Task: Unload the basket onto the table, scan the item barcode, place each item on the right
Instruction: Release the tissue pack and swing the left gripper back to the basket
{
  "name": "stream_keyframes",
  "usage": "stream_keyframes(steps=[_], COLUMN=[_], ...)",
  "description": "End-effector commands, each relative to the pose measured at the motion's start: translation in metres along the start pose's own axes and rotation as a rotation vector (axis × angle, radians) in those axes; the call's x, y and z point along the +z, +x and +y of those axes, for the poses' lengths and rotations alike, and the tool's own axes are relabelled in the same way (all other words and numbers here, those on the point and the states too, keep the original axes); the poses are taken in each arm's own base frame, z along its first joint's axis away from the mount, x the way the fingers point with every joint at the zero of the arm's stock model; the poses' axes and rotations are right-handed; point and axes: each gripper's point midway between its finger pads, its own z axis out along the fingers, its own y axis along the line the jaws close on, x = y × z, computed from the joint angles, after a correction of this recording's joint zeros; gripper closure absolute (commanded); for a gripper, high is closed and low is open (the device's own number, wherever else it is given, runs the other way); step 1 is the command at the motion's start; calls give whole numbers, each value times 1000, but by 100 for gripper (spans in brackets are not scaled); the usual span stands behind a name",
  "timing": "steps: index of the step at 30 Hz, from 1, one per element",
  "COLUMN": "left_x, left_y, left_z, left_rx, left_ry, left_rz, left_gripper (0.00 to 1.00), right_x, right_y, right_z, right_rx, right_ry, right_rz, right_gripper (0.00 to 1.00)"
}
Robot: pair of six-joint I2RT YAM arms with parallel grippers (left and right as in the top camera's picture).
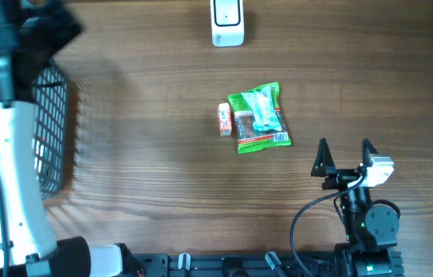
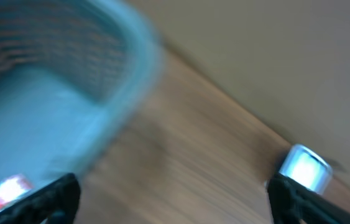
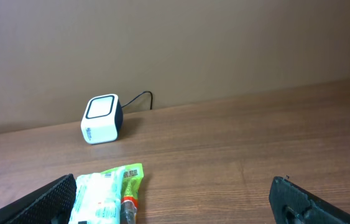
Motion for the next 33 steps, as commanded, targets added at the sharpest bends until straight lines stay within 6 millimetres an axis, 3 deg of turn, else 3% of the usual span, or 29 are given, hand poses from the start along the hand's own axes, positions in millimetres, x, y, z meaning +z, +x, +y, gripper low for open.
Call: stream_keyframes(steps=[1, 6, 9, 11, 16, 20, 25, 33], left_x=[11, 18, 34, 48, 91, 105, 109, 116], left_y=[-18, -8, 9, 26, 89, 128, 145, 149], left_z=[84, 170, 202, 215, 217, 205, 209, 221], left_rx=[-97, -142, -91, -64, 91, 212, 280, 341], left_ry=[-199, -371, -416, -430, -282, -105, -76, -100], left_rz=[1, 113, 216, 290, 543, 672, 712, 706], left_gripper=[0, 0, 4, 0, 0, 0, 0, 0], right_x=[0, 0, 0, 0, 0, 0, 0, 0], right_y=[-2, -2, -2, -2, -2, -2, -2, -2], right_z=[-3, -3, -3, -3, -3, -3, -3, -3], right_rx=[4, 4, 4, 4, 4, 4, 4, 4], right_ry=[16, 16, 16, 16, 16, 16, 16, 16], right_rz=[-11, -11, -11, -11, -11, -11, -11, -11], right_gripper=[0, 0, 0, 0, 0, 0, 0, 0])
